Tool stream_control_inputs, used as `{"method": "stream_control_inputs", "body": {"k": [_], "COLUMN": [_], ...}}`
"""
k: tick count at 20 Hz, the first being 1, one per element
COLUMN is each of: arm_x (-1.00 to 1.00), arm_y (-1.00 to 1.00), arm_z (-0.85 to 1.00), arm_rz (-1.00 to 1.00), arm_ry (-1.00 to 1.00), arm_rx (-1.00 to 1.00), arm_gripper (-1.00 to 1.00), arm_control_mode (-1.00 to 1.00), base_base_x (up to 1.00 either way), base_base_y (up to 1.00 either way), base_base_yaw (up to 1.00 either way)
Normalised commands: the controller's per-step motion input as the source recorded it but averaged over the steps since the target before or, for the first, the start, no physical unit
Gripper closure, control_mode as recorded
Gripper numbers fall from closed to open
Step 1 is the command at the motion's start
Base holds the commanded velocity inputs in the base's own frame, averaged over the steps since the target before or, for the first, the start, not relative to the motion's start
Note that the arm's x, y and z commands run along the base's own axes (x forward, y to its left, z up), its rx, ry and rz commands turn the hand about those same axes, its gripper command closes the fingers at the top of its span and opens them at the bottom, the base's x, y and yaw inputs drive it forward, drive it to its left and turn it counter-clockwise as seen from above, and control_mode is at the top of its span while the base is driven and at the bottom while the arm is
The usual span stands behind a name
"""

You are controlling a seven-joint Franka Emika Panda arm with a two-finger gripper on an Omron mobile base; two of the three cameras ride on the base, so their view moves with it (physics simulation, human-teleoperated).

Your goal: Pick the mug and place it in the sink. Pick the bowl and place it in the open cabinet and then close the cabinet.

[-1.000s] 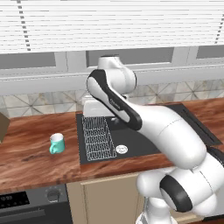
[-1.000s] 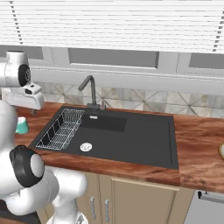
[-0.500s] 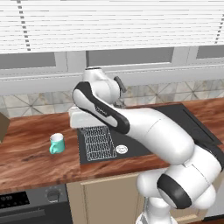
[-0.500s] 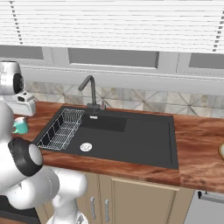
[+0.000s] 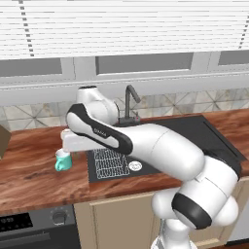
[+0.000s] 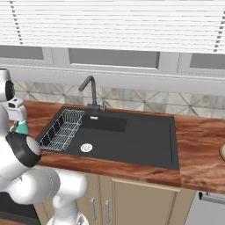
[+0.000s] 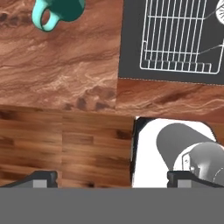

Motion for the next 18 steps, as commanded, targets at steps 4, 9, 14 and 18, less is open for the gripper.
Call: {"method": "stream_control_inputs", "body": {"k": [4, 9, 14, 18], "arm_x": [0.09, 0.10, 0.17, 0.23], "arm_y": [0.42, 0.32, 0.06, 0.00], "arm_z": [-0.04, -0.03, -0.03, -0.13], "arm_rz": [0.00, -0.02, -0.06, -0.05], "arm_ry": [0.00, -0.01, 0.00, 0.00], "arm_rx": [0.00, 0.00, 0.00, 0.00], "arm_gripper": [-1.00, -1.00, -1.00, -1.00], "arm_control_mode": [-1.00, -1.00, -1.00, -1.00], "base_base_x": [0.00, 0.00, 0.00, 0.00], "base_base_y": [0.00, 0.00, 0.00, 0.00], "base_base_yaw": [0.00, 0.00, 0.00, 0.00]}}
